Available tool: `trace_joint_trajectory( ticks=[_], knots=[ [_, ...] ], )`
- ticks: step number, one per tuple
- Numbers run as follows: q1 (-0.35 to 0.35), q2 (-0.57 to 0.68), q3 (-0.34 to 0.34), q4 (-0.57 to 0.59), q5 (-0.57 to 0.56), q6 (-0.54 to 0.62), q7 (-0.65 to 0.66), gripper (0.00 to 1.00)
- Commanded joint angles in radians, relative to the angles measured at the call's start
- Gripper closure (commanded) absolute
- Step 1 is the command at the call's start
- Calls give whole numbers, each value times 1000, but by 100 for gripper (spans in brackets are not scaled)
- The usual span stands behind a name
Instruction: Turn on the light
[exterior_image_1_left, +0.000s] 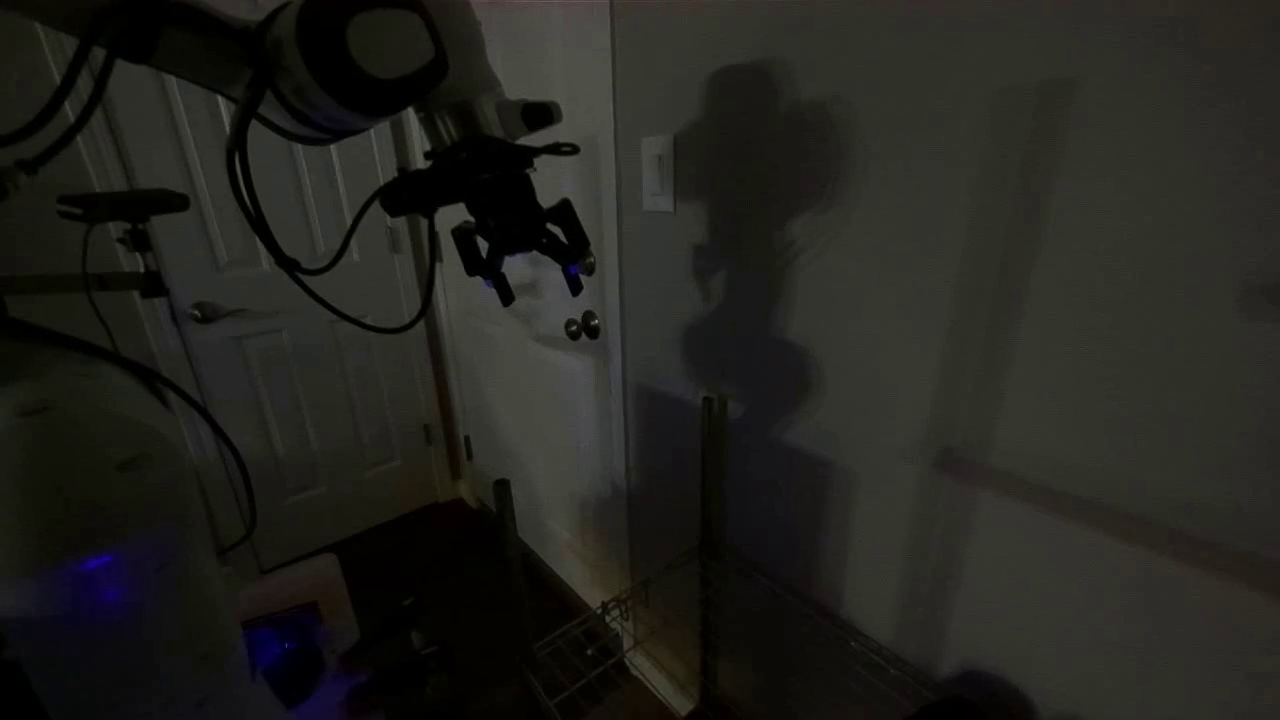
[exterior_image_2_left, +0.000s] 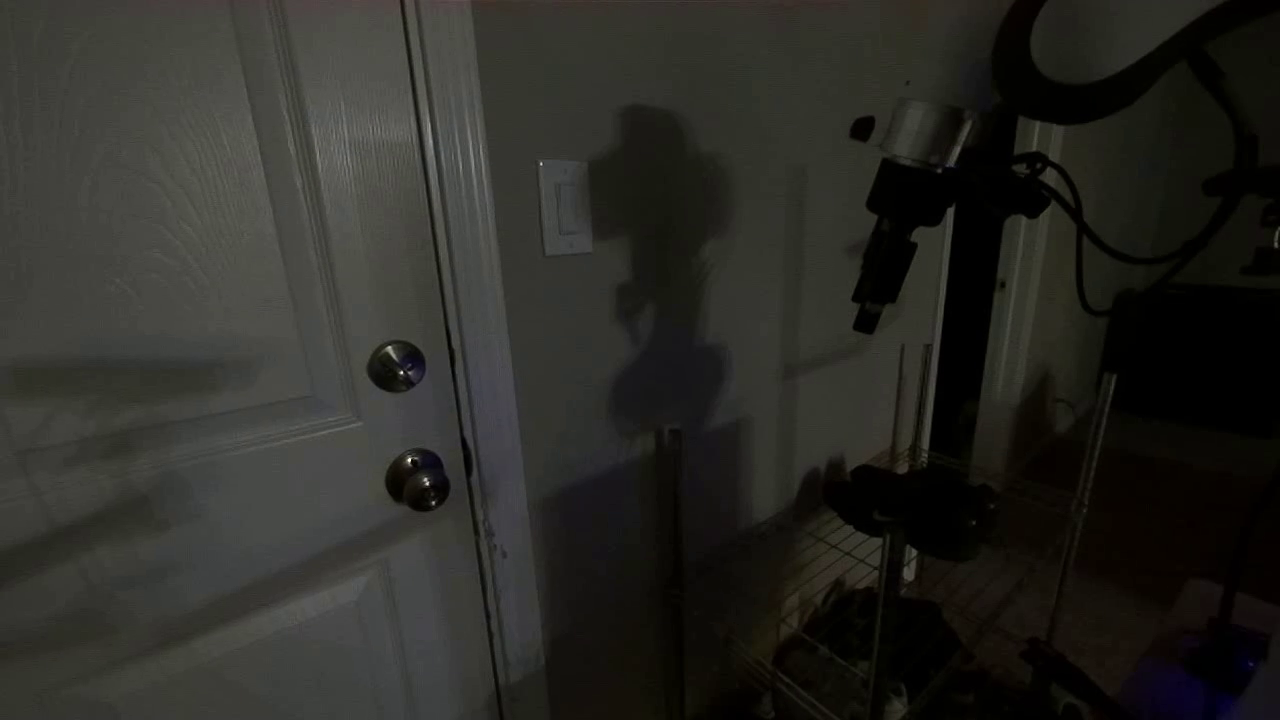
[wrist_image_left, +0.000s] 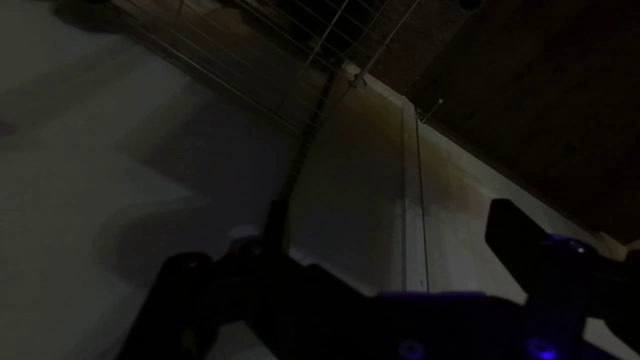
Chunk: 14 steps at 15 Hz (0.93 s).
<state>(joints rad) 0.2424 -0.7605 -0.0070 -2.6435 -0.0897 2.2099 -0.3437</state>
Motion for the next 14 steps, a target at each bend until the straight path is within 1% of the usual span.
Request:
trace_joint_trajectory(
  ticks=[1, 4, 7, 11, 14],
  knots=[
    [-7, 0, 6, 3, 6, -3, -5, 0],
    [-7, 0, 6, 3, 6, -3, -5, 0],
    [-13, 41, 39, 33, -4, 10, 29, 0],
    [-12, 161, 101, 147, -6, 28, 88, 0],
    [-19, 251, 149, 246, -5, 40, 161, 0]
  ],
)
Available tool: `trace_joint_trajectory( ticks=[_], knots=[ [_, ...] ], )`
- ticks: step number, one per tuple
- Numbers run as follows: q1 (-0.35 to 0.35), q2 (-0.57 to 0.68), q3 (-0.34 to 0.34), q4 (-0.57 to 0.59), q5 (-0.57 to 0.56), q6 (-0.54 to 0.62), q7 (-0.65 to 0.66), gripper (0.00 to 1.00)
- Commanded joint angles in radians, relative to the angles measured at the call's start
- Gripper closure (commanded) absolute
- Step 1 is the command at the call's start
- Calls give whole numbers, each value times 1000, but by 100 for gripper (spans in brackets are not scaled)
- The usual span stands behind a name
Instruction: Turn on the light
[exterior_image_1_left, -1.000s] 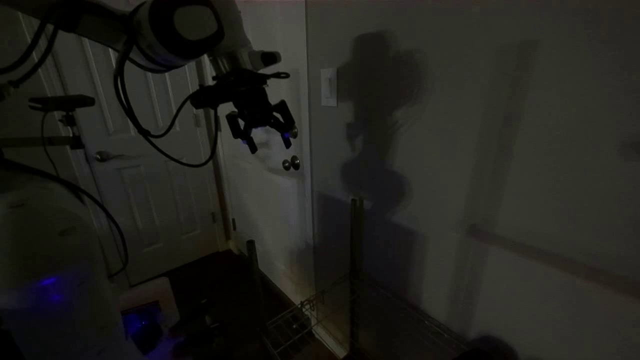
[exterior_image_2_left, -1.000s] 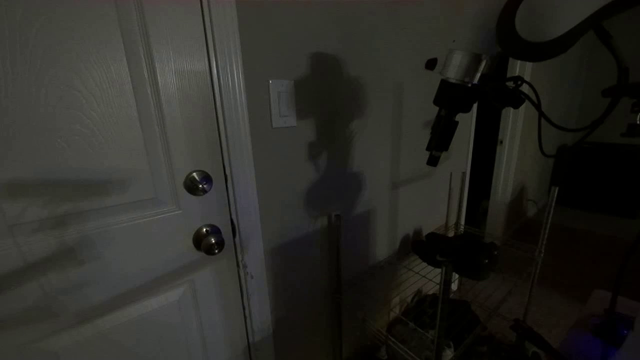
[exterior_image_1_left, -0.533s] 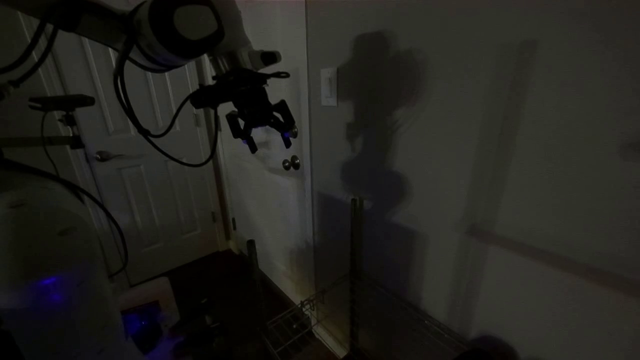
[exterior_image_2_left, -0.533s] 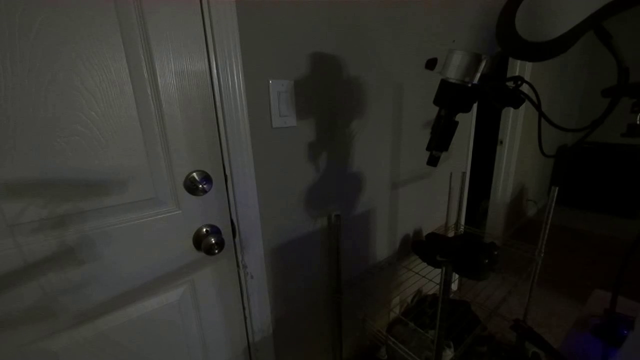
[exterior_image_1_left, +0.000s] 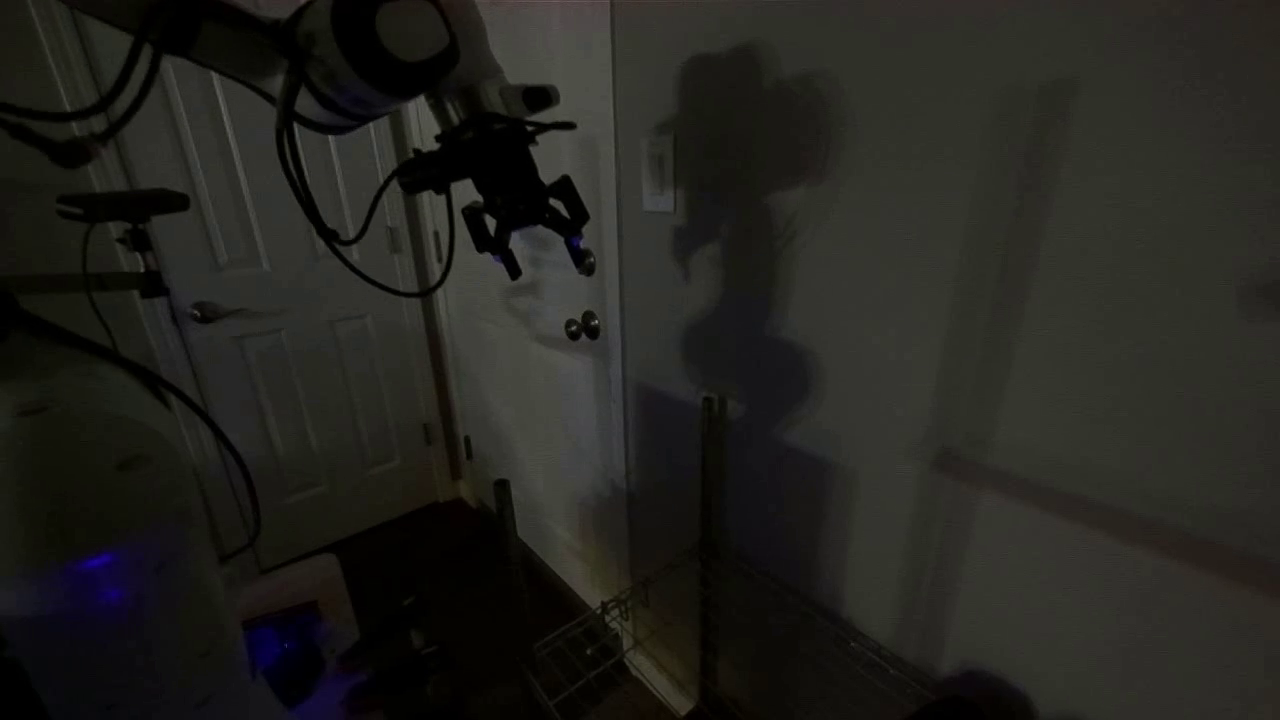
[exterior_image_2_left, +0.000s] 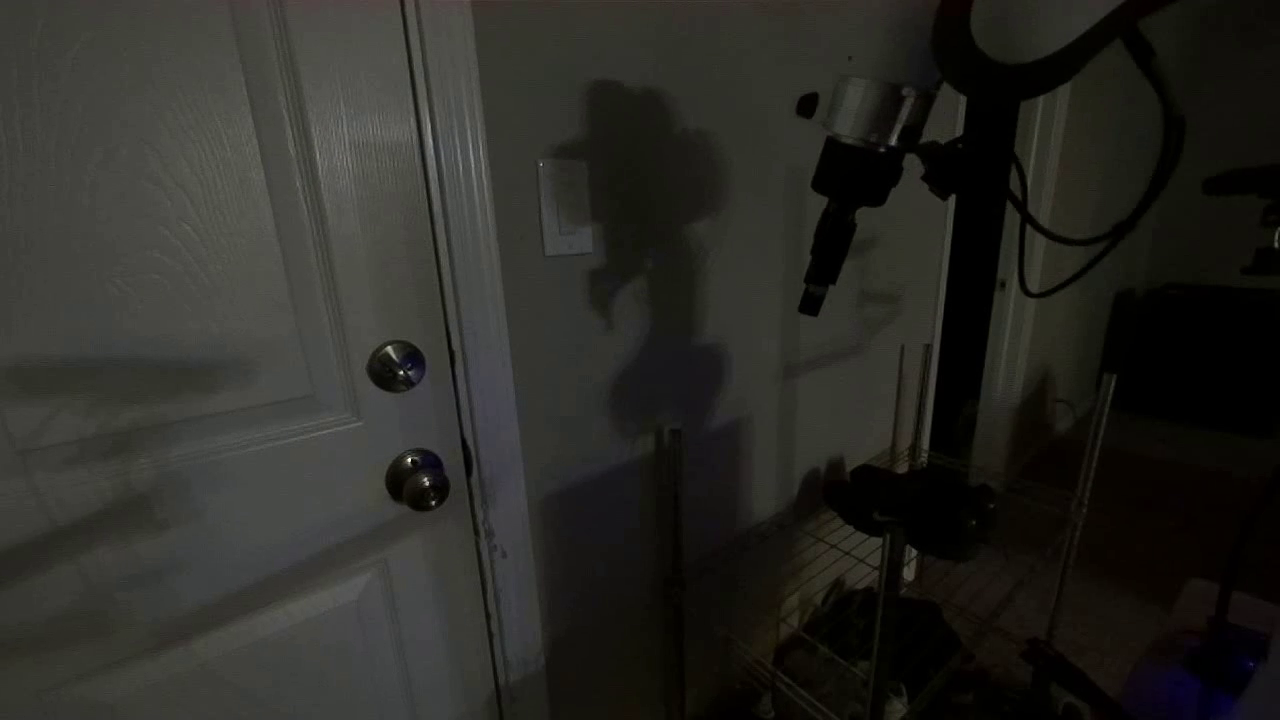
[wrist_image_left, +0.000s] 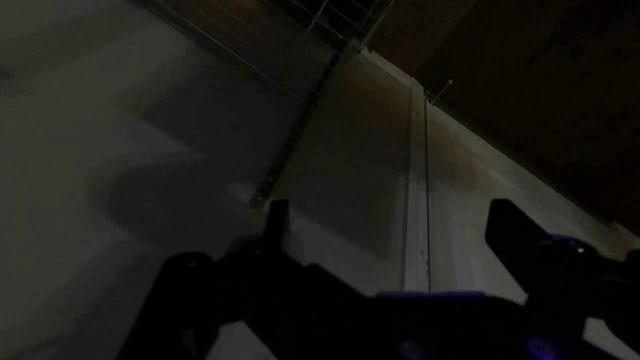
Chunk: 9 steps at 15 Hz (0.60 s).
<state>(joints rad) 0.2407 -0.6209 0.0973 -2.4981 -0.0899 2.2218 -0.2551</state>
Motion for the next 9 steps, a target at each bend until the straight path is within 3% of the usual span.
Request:
trace_joint_trajectory(
  ticks=[1, 9],
  knots=[
    [-19, 138, 55, 127, -4, 31, 94, 0],
    [-69, 393, 136, 412, -30, 62, 376, 0]
  ],
)
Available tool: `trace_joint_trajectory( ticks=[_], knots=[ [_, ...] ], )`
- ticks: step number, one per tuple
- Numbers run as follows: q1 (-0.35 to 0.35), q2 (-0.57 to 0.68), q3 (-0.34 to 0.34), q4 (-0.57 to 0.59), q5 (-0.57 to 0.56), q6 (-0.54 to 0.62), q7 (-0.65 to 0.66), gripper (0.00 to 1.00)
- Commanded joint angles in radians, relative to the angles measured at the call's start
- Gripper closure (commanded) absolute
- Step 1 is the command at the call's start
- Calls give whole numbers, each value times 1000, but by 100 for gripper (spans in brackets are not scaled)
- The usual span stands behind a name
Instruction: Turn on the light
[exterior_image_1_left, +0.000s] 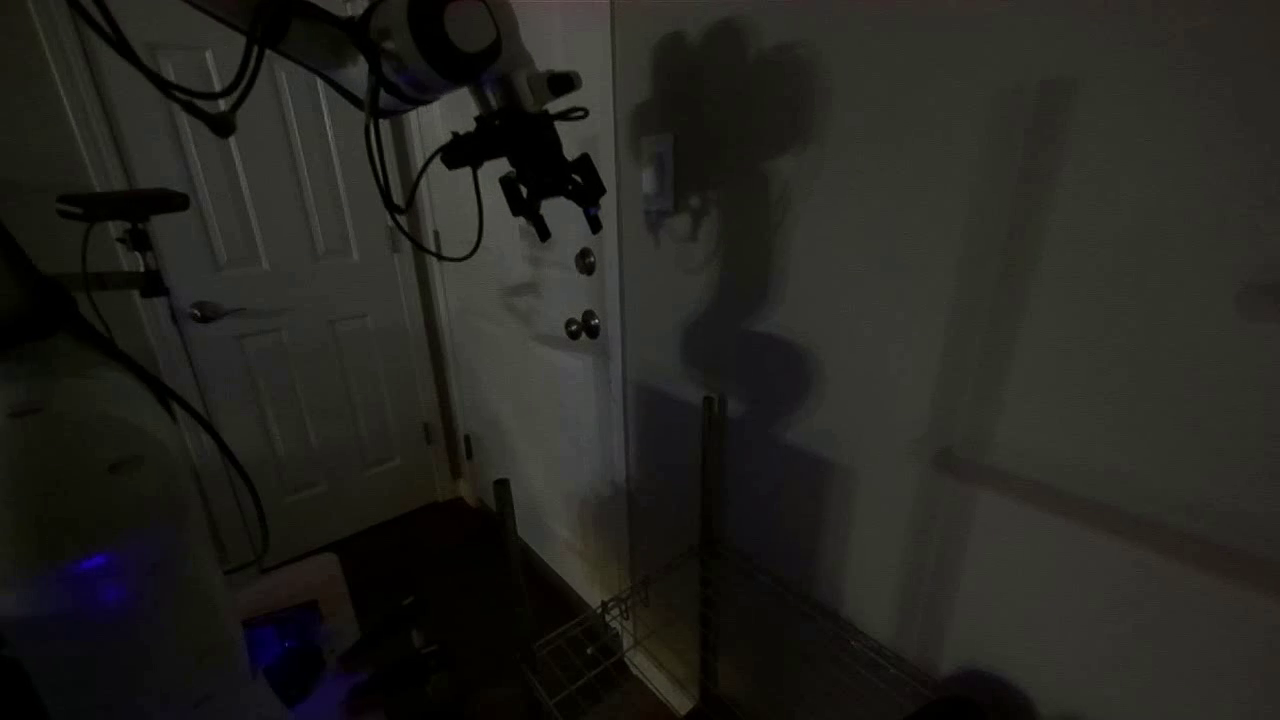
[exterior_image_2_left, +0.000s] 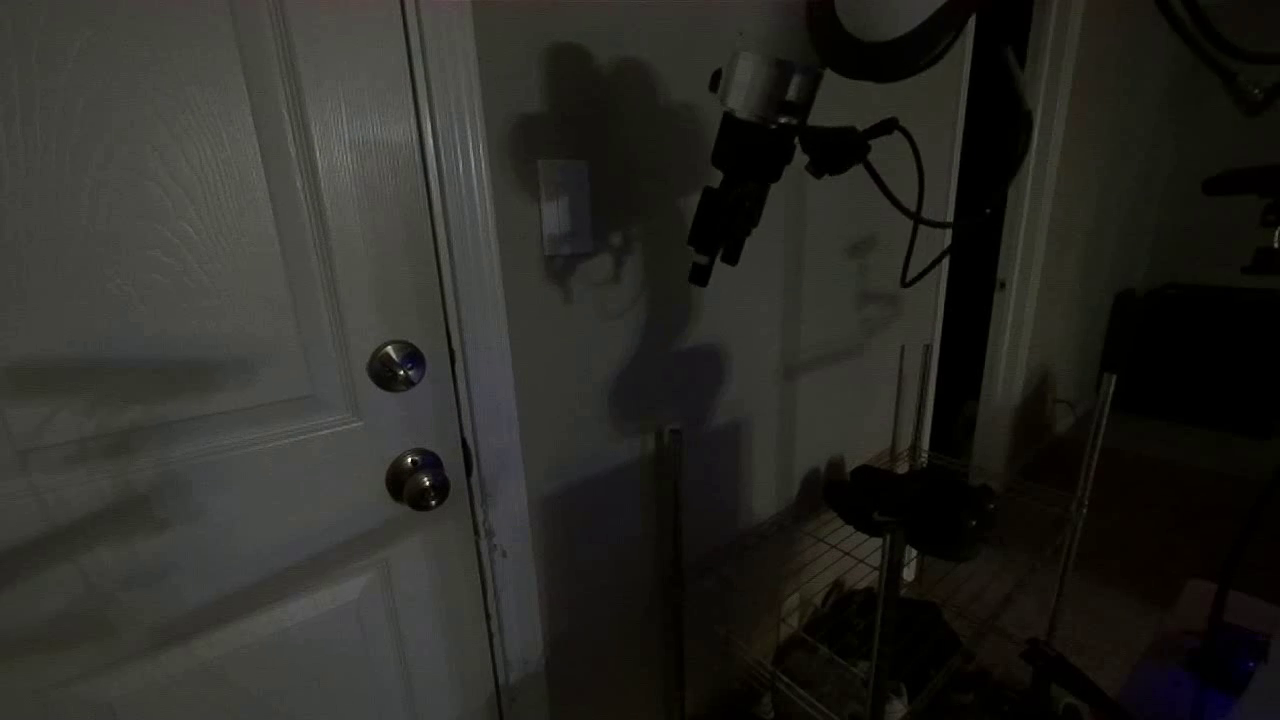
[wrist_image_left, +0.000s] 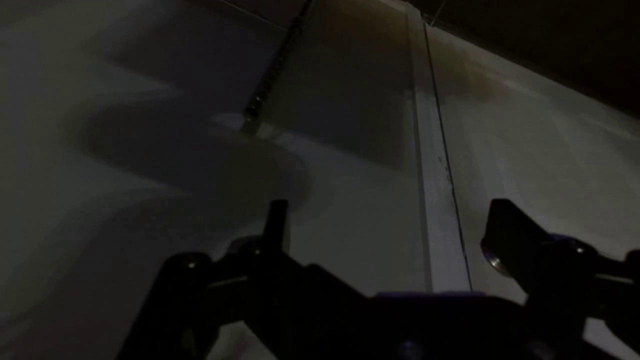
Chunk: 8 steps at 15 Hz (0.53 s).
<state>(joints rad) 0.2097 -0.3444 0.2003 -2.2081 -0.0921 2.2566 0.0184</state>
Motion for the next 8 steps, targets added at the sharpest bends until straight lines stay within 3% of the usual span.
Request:
trace_joint_trajectory(
  ticks=[1, 2, 3, 4, 8],
  knots=[
    [-44, 152, 40, 166, -39, 39, 135, 0],
    [-48, 178, 44, 197, -52, 58, 165, 0],
    [-49, 204, 47, 230, -66, 80, 188, 25],
    [-48, 224, 46, 255, -79, 96, 207, 27],
    [-42, 278, 35, 314, -135, 196, 260, 53]
  ],
)
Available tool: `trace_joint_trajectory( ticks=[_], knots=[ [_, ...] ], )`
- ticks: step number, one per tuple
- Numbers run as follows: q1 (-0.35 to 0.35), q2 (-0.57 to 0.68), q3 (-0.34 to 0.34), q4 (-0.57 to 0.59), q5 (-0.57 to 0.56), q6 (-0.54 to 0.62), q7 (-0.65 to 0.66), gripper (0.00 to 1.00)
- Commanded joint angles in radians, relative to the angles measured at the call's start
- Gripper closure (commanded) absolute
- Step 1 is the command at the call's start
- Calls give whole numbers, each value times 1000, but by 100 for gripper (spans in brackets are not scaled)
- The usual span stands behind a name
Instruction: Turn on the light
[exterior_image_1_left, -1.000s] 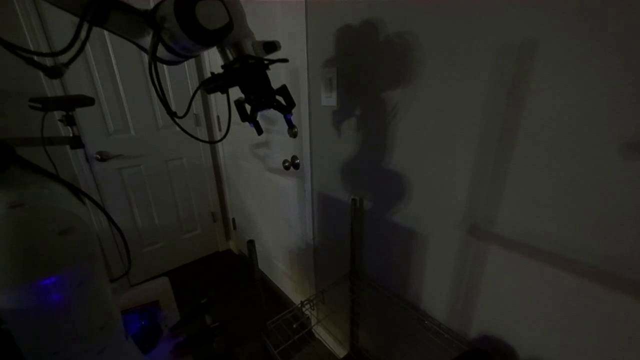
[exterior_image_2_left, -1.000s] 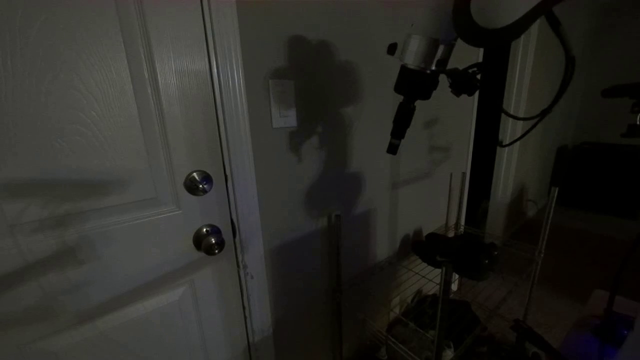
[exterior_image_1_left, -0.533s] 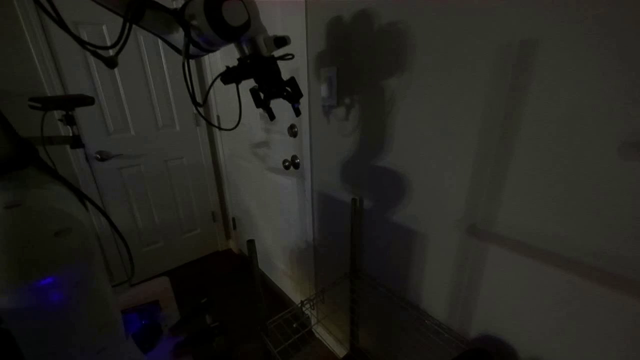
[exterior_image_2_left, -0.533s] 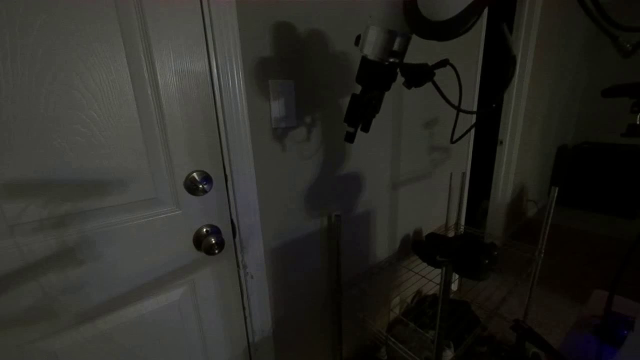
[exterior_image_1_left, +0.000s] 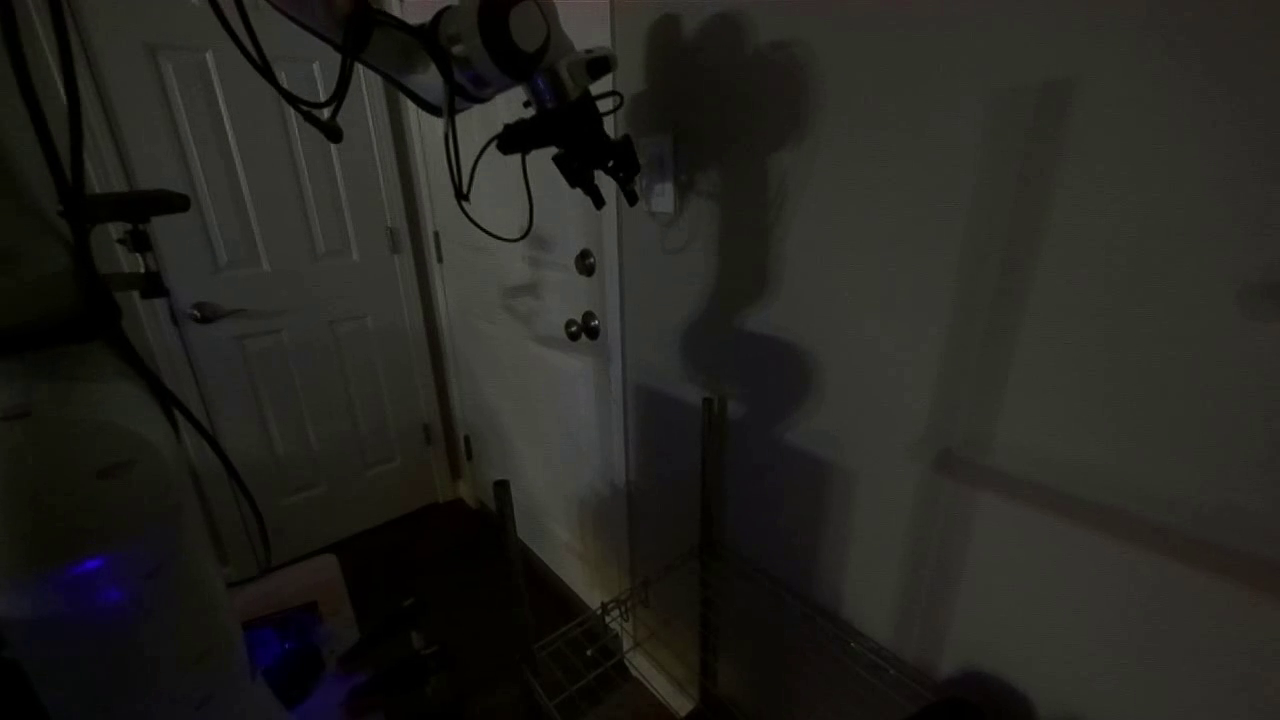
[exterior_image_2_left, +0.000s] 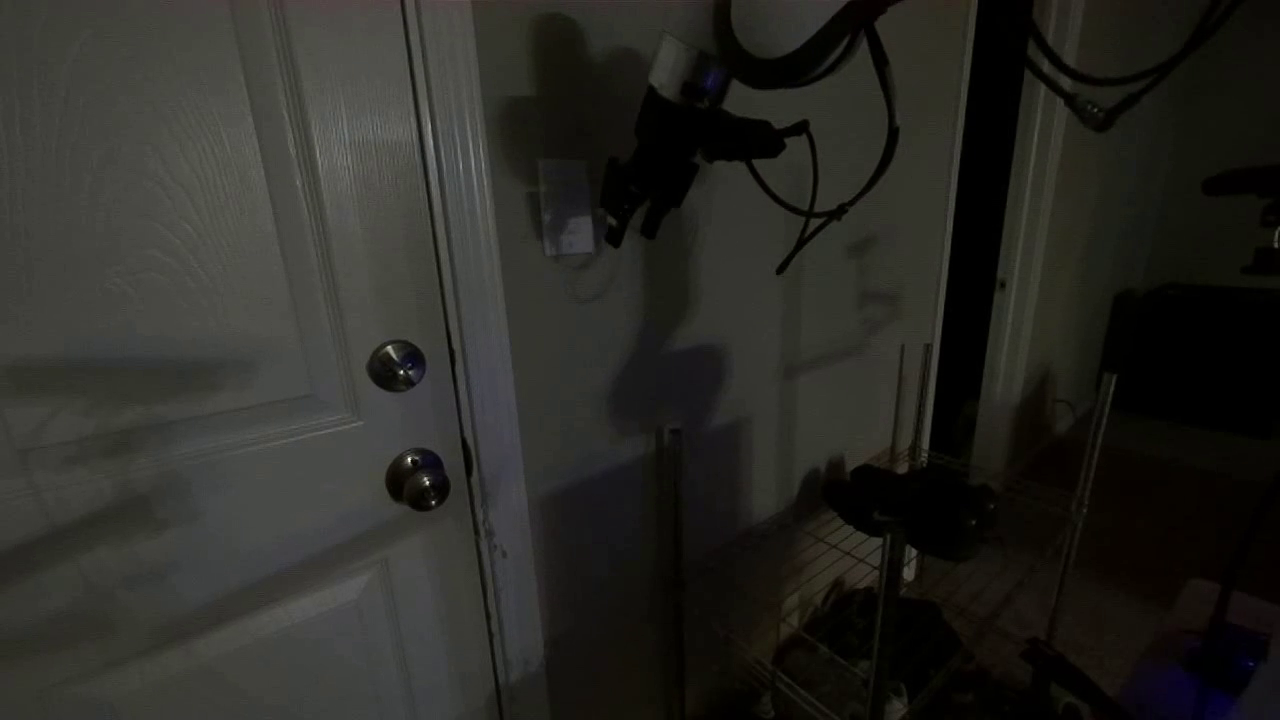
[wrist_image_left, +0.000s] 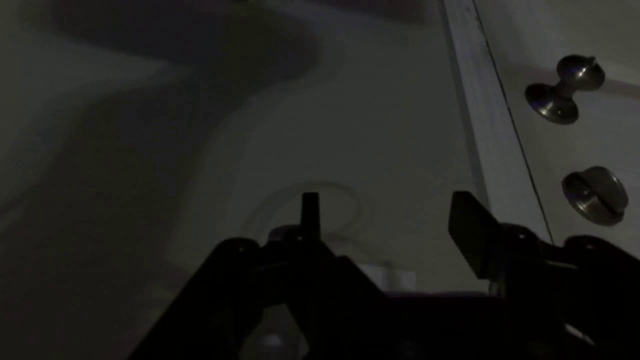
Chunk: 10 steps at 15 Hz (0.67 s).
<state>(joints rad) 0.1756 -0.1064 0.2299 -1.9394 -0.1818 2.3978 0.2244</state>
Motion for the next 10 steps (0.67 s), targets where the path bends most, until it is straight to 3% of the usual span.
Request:
trace_joint_trajectory(
  ticks=[1, 7, 10],
  knots=[
    [-6, 50, 1, 55, -49, 75, 55, 61],
    [-2, 94, -14, 97, -90, 162, 60, 99],
    [2, 114, -19, 119, -118, 176, 71, 100]
  ],
)
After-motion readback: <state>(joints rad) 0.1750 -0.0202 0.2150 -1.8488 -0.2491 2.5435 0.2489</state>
